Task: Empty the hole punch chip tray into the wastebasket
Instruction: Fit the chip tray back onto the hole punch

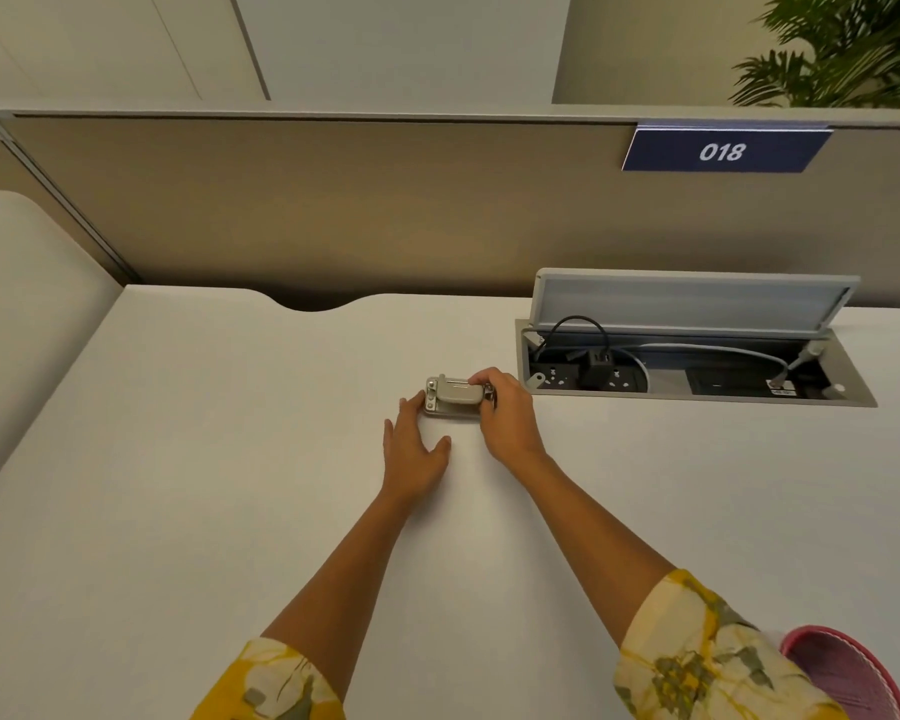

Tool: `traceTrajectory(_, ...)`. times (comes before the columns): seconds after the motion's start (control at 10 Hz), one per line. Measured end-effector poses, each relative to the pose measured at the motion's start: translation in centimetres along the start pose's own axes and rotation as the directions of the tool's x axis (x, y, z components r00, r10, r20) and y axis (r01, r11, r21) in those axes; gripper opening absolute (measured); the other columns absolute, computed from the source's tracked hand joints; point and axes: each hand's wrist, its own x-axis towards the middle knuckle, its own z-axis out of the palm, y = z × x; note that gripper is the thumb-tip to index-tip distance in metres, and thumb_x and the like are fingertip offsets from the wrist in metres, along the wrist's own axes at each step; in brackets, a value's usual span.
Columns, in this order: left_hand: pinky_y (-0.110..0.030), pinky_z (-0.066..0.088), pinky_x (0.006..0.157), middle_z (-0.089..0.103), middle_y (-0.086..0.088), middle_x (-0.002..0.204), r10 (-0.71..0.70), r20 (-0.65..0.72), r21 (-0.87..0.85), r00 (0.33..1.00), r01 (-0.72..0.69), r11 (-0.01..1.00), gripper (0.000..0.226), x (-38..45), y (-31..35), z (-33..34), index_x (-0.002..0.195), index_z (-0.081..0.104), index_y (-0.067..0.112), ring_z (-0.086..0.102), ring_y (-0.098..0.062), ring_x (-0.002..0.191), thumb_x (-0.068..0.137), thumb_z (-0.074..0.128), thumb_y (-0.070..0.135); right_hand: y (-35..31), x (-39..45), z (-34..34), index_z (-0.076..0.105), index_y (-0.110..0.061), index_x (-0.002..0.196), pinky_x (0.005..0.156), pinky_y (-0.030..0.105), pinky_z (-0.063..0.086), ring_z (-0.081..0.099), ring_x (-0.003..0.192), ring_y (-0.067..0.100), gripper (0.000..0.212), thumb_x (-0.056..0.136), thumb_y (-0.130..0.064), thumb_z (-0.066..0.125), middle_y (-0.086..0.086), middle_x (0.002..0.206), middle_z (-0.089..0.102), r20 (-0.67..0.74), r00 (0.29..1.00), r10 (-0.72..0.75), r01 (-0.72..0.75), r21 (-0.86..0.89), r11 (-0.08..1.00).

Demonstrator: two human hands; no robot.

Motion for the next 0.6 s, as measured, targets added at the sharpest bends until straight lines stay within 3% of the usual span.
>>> traceTrajectory(0.2, -0.042, -0.007, 0.124, 0.03, -0.004, 0.163, 0.006, 0.041, 0.045, 0.999, -0.008, 0.999, 0.075, 1.3, -0.3, -0.5, 0.156, 0.022, 0.012, 0.008, -0.026, 0.156, 0.092, 0.061, 0.008, 0.0, 0.9, 0.5, 0.059, -0.011, 0.118, 0.094, 0.02, 0.047, 0.057, 0.113, 0.022, 0.034, 0.091, 0.008, 0.052, 0.011, 0.124, 0.058, 0.085, 0.996, -0.005, 0.004, 0.017, 1.0)
traceTrajectory(0.3, -0.041, -0.008, 0.124, 0.025, -0.004, 0.165, 0.037, 0.05, 0.071, 0.998, -0.041, 0.997, 0.077, 1.3, -0.6, -0.5, 0.157, 0.018, 0.012, 0.004, -0.025, 0.157, 0.093, 0.061, 0.009, 0.8, 0.3, 0.5, 0.047, -0.014, 0.137, 0.108, 0.023, 0.037, 0.045, 0.134, 0.023, 0.055, 0.088, 0.006, 0.061, 0.009, 0.143, 0.047, 0.152, 0.988, -0.018, 0.007, 0.072, 0.997)
traceTrajectory(0.4, -0.04, -0.007, 0.125, 0.024, -0.004, 0.166, 0.041, 0.037, 0.078, 0.998, -0.044, 0.996, 0.076, 1.2, -0.7, -0.5, 0.157, 0.017, 0.014, 0.005, -0.023, 0.157, 0.094, 0.06, 0.01, 1.6, -0.7, 0.6, 0.033, -0.017, 0.147, 0.116, 0.032, 0.032, 0.034, 0.142, 0.02, 0.071, 0.086, 0.0, 0.066, 0.005, 0.155, 0.035, 0.09, 0.995, 0.041, -0.054, 0.149, 0.987)
traceTrajectory(0.6, -0.038, -0.004, 0.125, 0.016, -0.005, 0.168, 0.024, 0.011, 0.091, 1.0, -0.025, 0.996, 0.077, -0.3, -0.6, -0.5, 0.158, 0.01, 0.011, 0.008, -0.023, 0.156, 0.098, 0.057, 0.016, 1.6, -3.9, 0.9, 0.023, -0.018, 0.152, 0.12, 0.04, 0.029, 0.031, 0.145, 0.022, 0.075, 0.09, -0.002, 0.063, 0.002, 0.159, 0.028, 0.076, 0.988, 0.132, -0.145, 0.207, 0.968)
